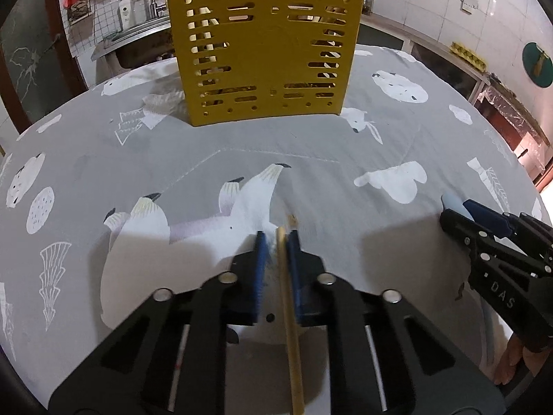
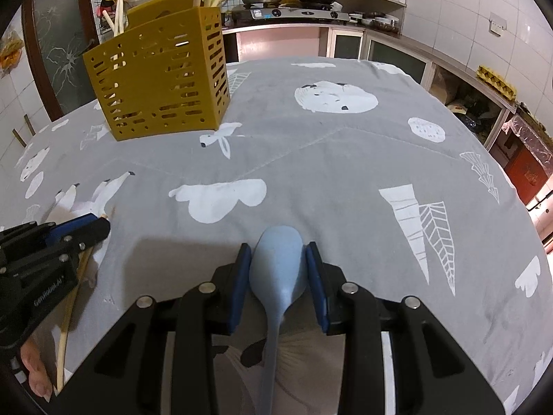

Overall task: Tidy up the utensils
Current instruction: 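Grasp the light-blue spoon with the right tool while the left tool grasps a chopstick, then lift the light-blue spoon and chopstick up over the yellow holder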

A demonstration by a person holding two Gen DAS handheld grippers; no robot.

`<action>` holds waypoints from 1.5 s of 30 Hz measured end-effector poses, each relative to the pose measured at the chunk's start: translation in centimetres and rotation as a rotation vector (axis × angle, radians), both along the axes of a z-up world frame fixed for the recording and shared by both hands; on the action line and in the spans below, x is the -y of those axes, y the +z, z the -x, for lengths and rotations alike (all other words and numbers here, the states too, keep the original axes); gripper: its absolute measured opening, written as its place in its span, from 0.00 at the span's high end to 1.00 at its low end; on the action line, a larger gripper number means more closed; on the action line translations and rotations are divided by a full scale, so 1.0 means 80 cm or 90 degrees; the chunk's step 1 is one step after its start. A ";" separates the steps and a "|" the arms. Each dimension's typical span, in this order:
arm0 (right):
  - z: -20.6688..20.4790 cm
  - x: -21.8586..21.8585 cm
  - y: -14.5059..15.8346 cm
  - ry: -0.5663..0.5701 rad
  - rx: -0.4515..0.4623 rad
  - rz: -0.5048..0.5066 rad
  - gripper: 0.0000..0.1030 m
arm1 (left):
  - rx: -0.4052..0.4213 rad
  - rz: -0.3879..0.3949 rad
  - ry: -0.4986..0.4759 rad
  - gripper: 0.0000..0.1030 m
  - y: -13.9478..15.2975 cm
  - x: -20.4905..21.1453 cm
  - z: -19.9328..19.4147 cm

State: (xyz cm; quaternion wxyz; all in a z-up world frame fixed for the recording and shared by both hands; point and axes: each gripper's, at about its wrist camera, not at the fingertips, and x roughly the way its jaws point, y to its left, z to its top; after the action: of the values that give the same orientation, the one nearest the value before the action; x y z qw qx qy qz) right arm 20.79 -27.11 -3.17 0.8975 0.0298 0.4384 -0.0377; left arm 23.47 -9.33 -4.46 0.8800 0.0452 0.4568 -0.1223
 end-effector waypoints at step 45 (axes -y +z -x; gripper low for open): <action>-0.010 -0.036 0.123 0.003 0.317 -0.007 0.68 | 0.355 0.083 0.083 0.97 0.176 -0.087 0.008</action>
State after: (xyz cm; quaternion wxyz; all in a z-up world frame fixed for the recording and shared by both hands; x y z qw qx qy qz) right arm 21.58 -24.23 6.69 0.9777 0.0418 0.2042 -0.0251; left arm 22.86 -2.37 9.62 0.9787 -0.0085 0.1902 -0.0775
